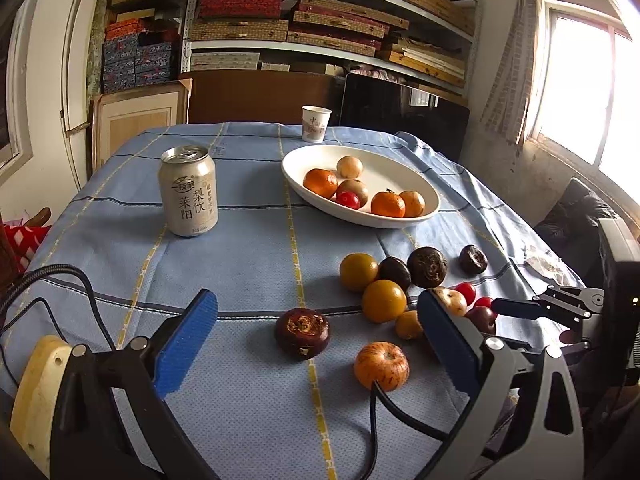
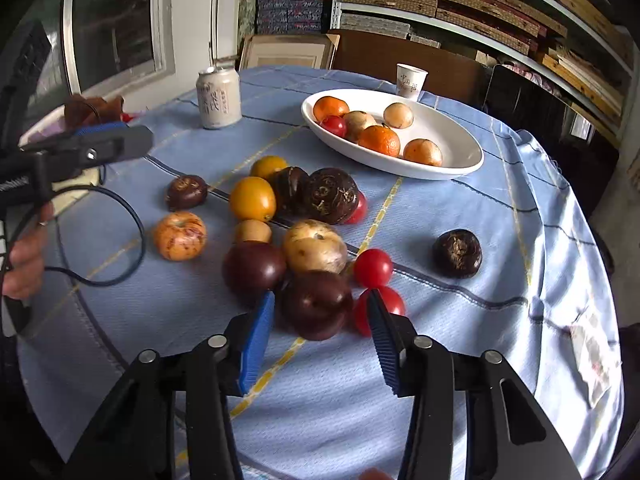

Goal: Organize fruits
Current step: 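Grasp a dark red plum with the right tool while the left tool grasps a striped apple, then carry the plum and the striped apple over the white plate, then open both tools to drop the plum and apple into the plate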

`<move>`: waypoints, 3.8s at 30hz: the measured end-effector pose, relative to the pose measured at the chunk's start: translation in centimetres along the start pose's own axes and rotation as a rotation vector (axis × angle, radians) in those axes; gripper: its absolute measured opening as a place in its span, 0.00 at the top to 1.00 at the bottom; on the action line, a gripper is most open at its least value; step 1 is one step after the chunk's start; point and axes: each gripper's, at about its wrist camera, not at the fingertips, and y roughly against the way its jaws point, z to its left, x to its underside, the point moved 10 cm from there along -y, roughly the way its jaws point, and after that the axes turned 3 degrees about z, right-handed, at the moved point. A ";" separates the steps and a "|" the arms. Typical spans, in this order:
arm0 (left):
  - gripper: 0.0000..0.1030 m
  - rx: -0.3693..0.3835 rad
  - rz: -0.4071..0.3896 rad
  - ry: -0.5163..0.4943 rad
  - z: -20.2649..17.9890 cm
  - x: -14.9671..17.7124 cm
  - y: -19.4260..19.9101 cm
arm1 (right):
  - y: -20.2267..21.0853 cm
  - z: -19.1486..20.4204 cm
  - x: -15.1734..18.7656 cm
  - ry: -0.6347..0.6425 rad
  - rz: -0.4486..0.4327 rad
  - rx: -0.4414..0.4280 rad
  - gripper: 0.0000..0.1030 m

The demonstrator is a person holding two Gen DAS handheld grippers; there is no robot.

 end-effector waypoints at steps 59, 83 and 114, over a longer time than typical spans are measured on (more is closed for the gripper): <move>0.62 0.212 0.333 -0.102 -5.2 6.0 -6.3 | 7.3 -2.9 4.3 -0.212 -0.120 -0.197 0.65; 0.63 0.198 0.244 -0.078 -7.4 -9.8 -9.3 | 1.1 -10.5 -8.7 -0.470 -0.191 -0.372 0.64; 0.07 0.064 0.149 -0.104 -6.6 -9.3 -8.7 | 2.7 -14.9 -6.3 -0.489 -0.247 -0.159 0.04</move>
